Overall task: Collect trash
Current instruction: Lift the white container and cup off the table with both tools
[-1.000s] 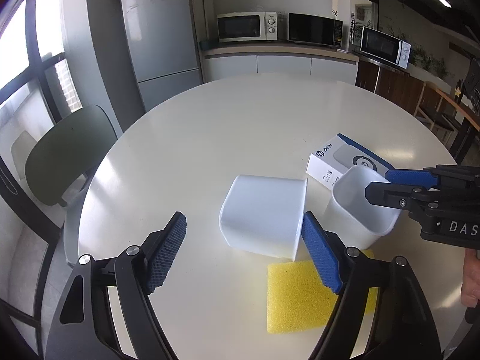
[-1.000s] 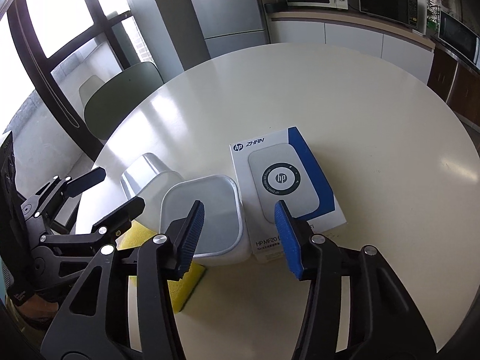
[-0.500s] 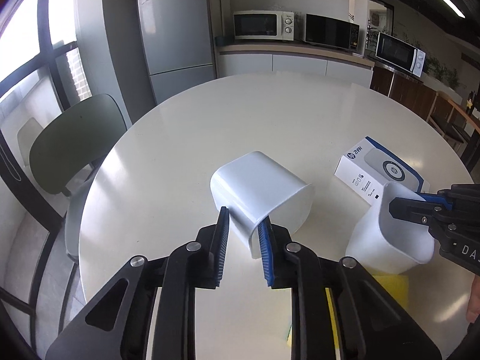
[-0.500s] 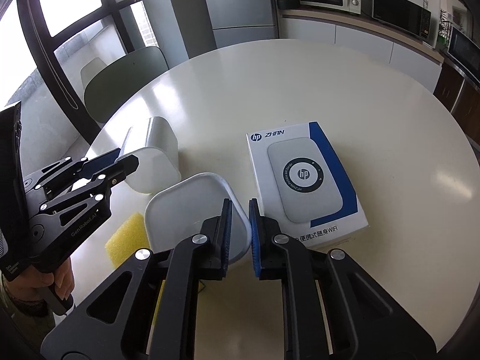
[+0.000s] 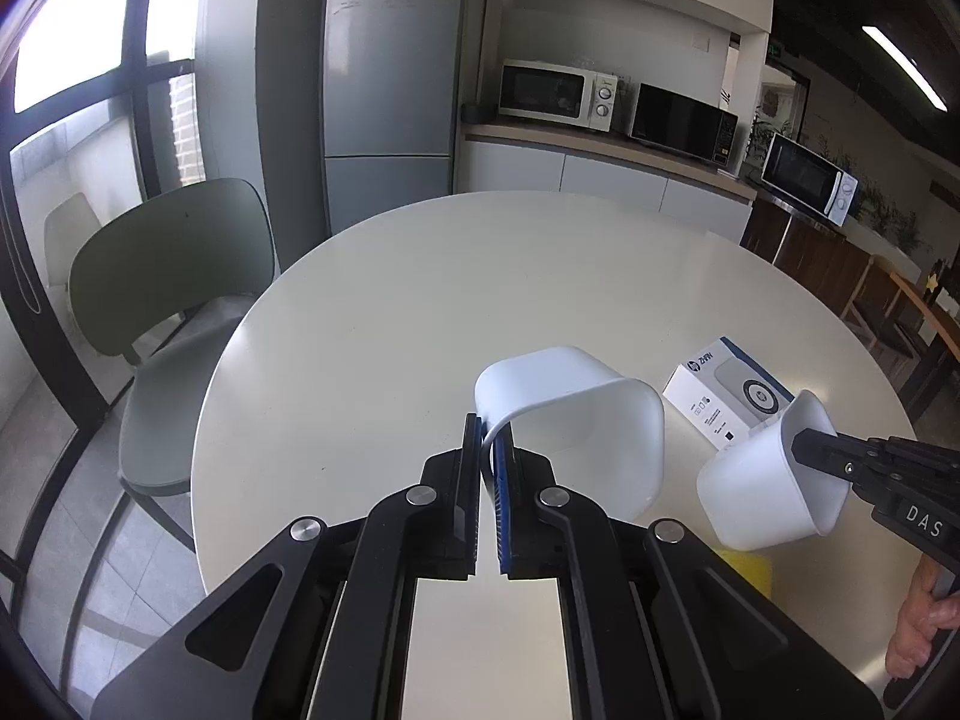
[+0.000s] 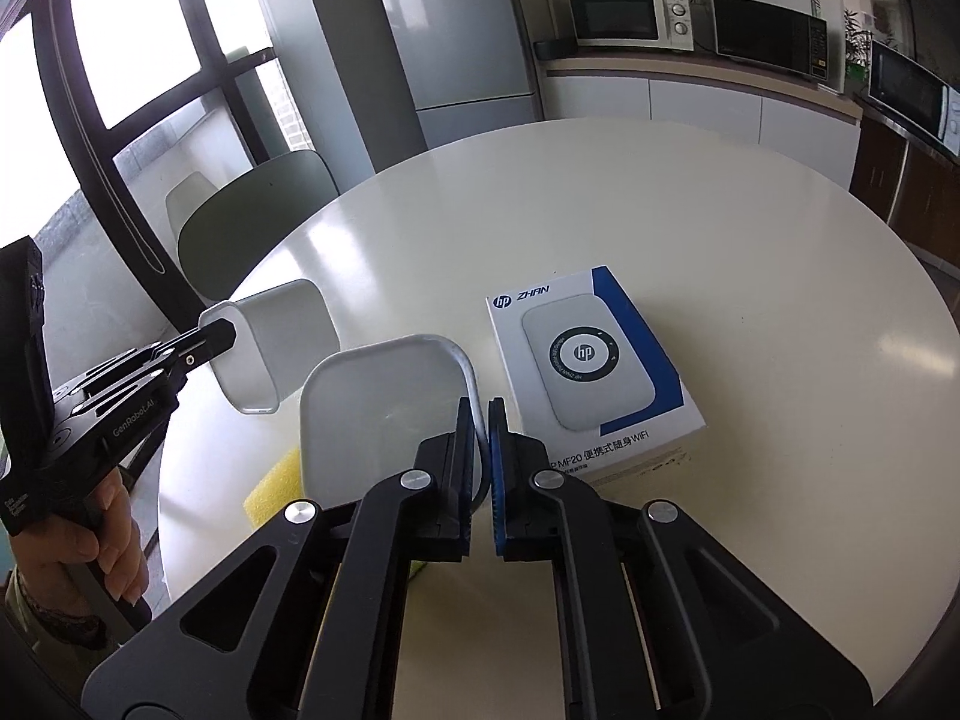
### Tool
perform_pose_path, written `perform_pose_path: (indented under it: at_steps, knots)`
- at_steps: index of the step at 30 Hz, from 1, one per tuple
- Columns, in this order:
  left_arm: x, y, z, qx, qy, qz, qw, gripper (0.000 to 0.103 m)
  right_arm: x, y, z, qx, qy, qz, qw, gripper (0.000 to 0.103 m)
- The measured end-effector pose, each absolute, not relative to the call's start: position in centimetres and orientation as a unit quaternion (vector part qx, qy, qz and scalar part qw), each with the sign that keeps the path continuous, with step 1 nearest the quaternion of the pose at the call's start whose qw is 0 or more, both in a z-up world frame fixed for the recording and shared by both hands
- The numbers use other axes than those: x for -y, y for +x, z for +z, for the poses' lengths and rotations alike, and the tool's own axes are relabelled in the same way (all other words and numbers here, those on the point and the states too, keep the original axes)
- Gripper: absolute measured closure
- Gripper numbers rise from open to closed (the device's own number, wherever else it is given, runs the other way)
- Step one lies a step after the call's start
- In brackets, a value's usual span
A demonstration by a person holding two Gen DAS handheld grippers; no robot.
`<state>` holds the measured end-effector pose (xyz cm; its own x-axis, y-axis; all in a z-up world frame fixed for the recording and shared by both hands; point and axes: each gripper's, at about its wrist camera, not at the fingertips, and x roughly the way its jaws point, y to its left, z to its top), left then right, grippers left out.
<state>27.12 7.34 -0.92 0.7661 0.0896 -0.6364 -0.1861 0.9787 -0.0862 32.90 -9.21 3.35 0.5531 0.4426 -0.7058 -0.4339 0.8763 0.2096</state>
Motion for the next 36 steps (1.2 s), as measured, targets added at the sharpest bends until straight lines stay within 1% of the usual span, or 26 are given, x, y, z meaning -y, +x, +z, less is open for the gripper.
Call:
perform_pose_path:
  at_steps: [4,10,18,26,30,36]
  knots:
    - [-7.7,24.6,-0.4,-0.325,-0.091,0.070,0.939,0.100,8.9,30.6,4.0,-0.379,-0.016,0.249,0.891,0.099]
    - [-7.7,21.5,-0.5,-0.322,-0.110,0.059,0.939,0.100,9.7,27.9,4.3,-0.367,-0.003,0.255,0.894,0.099]
    - [-6.9,18.2,-0.4,-0.325,-0.100,0.041,0.939,0.100,11.1,24.5,5.6,-0.345,0.021,0.266,0.900,0.099]
    - [-5.9,15.7,-0.4,-0.329,-0.090,0.047,0.939,0.100,12.3,20.0,5.6,-0.327,0.003,0.254,0.910,0.098]
    - [-5.4,14.1,0.0,-0.317,-0.090,0.039,0.943,0.100,12.8,16.9,6.1,-0.306,-0.020,0.243,0.920,0.098]
    - [-4.5,11.0,0.9,-0.307,-0.087,0.028,0.947,0.100,13.1,13.3,7.3,-0.283,-0.026,0.257,0.924,0.099]
